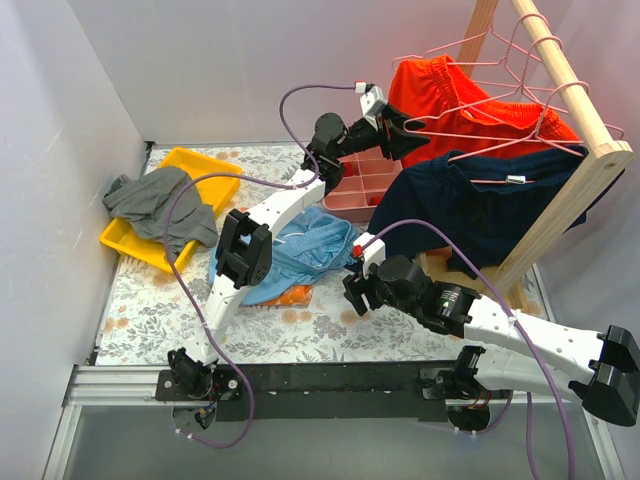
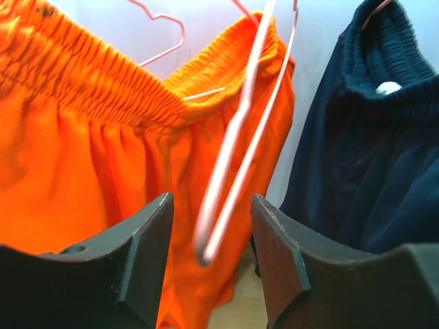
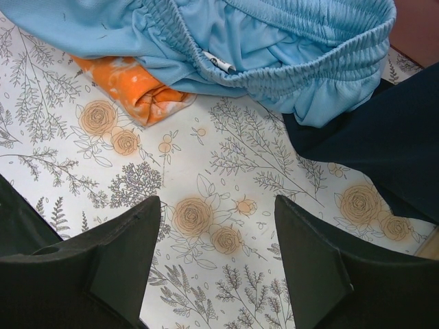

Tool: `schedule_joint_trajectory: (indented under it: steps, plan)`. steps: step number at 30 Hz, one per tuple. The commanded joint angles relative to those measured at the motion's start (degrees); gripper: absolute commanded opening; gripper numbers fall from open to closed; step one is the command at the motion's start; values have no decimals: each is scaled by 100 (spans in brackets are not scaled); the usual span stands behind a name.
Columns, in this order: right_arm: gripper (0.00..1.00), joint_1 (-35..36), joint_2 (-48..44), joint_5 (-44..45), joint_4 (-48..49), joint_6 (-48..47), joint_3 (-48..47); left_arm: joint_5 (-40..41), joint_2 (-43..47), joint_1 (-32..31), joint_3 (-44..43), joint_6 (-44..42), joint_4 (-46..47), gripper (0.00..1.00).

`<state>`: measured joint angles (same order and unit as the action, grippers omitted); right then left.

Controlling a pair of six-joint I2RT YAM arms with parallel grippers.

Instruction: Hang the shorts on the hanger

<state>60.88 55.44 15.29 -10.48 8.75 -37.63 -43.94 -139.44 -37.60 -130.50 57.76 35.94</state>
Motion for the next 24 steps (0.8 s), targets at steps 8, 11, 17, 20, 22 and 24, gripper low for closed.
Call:
schedule_joint_trajectory:
  steps: [8,11,17,20,22,24]
  plan:
    - [74,20,-139,115,2,-23,10,44,364,-89,-116,227,466,39]
    - [74,20,-156,123,-33,4,10,26,400,-98,-108,245,483,34]
    - [73,20,-139,150,-68,65,10,79,514,-107,-2,333,730,12]
    - [73,20,-130,176,-94,65,-25,201,636,-107,120,403,931,0]
    - [73,20,-121,194,-112,65,-52,255,724,-107,235,455,1133,0]
    - [73,20,-112,202,-138,74,-69,290,804,-98,402,482,1309,0]
